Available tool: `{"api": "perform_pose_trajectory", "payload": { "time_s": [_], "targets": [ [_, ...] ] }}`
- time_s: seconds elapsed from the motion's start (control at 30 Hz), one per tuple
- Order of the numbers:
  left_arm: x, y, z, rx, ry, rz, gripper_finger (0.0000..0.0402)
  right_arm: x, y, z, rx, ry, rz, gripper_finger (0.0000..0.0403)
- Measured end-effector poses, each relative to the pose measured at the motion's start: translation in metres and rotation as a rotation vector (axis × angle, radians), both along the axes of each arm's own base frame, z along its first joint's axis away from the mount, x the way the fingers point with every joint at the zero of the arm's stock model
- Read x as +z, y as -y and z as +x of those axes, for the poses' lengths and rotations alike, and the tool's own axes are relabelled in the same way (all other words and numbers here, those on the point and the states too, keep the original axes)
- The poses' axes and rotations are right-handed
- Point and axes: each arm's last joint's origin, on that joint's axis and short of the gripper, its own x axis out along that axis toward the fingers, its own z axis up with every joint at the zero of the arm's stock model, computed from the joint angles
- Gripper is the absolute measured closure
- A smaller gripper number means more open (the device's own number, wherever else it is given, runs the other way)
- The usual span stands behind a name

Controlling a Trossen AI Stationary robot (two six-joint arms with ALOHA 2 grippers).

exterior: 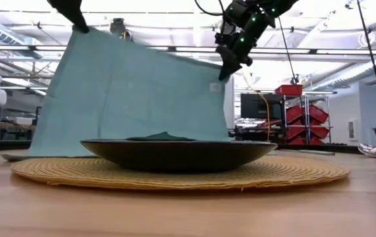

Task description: Set table place

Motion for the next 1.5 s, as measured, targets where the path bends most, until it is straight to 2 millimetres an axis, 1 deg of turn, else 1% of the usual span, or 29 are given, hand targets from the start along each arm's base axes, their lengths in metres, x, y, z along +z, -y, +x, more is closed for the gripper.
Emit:
{"api": "perform_pose_trajectory", "payload": {
  "time_s": [0.1,0.23,0.37,0.43,0.53,0.73,0.87,0.97,1.1,1.3,1.4,1.5],
  "targets": [
    [-0.001,-0.005,-0.002,0.035,-0.023,0.002,0.0401,0.002,0.006,-0.003,-0.011,0.014,-0.006,0.0403],
    [0.000,-0.014,-0.004,0.064,-0.048,0.017,0.0401,0.010,0.018,-0.008,-0.009,0.090,0.009,0.0403],
    [0.003,-0.024,-0.003,0.064,-0.028,0.008,0.0401,0.019,0.030,-0.012,-0.009,0.161,0.046,0.0403],
    [0.003,-0.029,-0.004,0.061,-0.006,-0.023,0.0402,0.023,0.031,-0.012,-0.004,0.180,0.055,0.0403],
    [0.001,-0.034,-0.007,0.087,-0.015,-0.051,0.0401,0.021,0.028,-0.013,0.006,0.161,0.077,0.0403],
    [-0.015,-0.039,-0.006,0.095,-0.044,-0.111,0.0401,0.012,0.024,-0.016,0.007,0.076,0.144,0.0403],
    [-0.033,-0.040,-0.003,0.076,-0.068,-0.180,0.0401,0.007,0.019,-0.018,0.014,0.025,0.184,0.0403],
    [-0.050,-0.039,-0.001,0.078,-0.073,-0.256,0.0402,0.002,0.010,-0.019,0.030,-0.043,0.237,0.0403],
    [-0.068,-0.034,0.001,0.021,-0.065,-0.384,0.0402,-0.003,-0.003,-0.019,0.048,-0.127,0.306,0.0403],
    [-0.079,-0.024,0.002,-0.053,-0.064,-0.513,0.0402,-0.008,-0.024,-0.014,0.067,-0.205,0.377,0.0403],
    [-0.080,-0.021,0.003,-0.070,-0.057,-0.545,0.0402,-0.009,-0.034,-0.012,0.069,-0.236,0.410,0.0403],
    [-0.080,-0.018,0.004,-0.089,-0.053,-0.564,0.0402,-0.018,-0.041,-0.008,0.068,-0.249,0.426,0.0403]
  ]
}}
